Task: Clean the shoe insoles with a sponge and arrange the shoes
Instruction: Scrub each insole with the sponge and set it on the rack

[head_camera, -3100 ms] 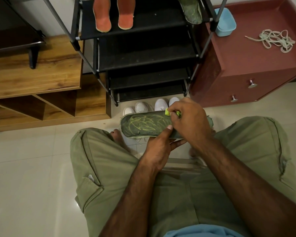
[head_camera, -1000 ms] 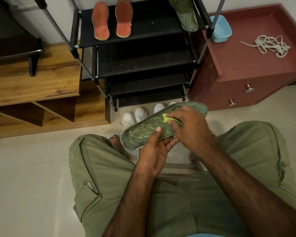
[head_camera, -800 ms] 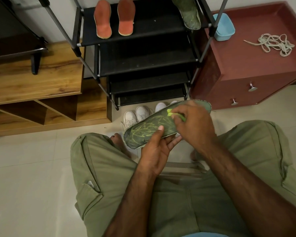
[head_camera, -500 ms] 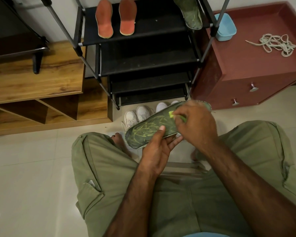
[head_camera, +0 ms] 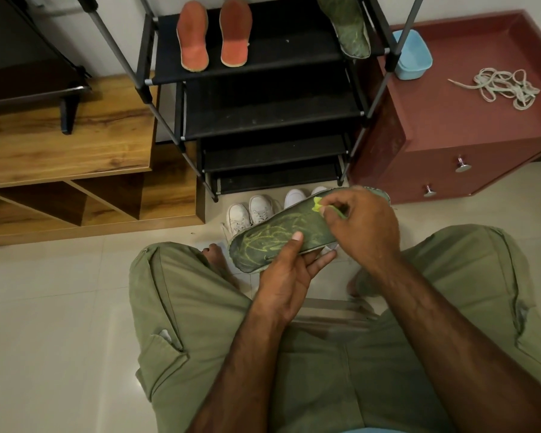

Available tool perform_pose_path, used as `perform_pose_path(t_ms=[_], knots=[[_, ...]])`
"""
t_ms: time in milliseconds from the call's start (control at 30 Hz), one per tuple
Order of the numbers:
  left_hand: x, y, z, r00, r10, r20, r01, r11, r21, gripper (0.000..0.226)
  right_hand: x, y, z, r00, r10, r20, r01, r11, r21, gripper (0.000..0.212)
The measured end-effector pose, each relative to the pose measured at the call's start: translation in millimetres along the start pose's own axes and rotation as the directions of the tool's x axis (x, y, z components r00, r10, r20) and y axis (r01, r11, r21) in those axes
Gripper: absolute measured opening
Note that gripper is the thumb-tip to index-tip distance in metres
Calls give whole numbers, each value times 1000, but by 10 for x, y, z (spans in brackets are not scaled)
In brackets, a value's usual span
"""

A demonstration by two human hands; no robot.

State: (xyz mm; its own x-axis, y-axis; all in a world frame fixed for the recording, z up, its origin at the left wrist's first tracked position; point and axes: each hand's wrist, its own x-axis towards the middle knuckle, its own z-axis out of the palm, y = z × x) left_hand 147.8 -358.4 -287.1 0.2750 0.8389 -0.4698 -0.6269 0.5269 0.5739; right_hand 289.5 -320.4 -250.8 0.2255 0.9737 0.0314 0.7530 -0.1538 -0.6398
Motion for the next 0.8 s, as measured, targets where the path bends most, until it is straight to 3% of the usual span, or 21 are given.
perform_pose_path(t_ms=[167,300,433,600,733,800], knots=[[-7,1,-21,1000,8,-8,-8,1000,-1,42,-98,-83,36,970,-147,192,161,985,-63,15],[1,1,1,1000,5,-16,-5,1000,-13,40,12,8,-49,999,-2,42,4,999,-53,11],[-10,12,-20,1000,22,-9,-22,1000,4,40,-101,-49,-1,969,-131,210,141,989,-33,14],[4,20,21,1000,3,-23,-3,1000,-6,36,3,-7,-9,1000,14,22,-13,1000,-17,10],[-14,31,-6,1000,14,-22,-14,1000,6,34,-87,-129,75,976,-122,183,132,990,-48,14],[-4,27,-12,999,12,-30,-12,1000,1,34,-32,-104,56,990,-62,125,70,996,-61,12]])
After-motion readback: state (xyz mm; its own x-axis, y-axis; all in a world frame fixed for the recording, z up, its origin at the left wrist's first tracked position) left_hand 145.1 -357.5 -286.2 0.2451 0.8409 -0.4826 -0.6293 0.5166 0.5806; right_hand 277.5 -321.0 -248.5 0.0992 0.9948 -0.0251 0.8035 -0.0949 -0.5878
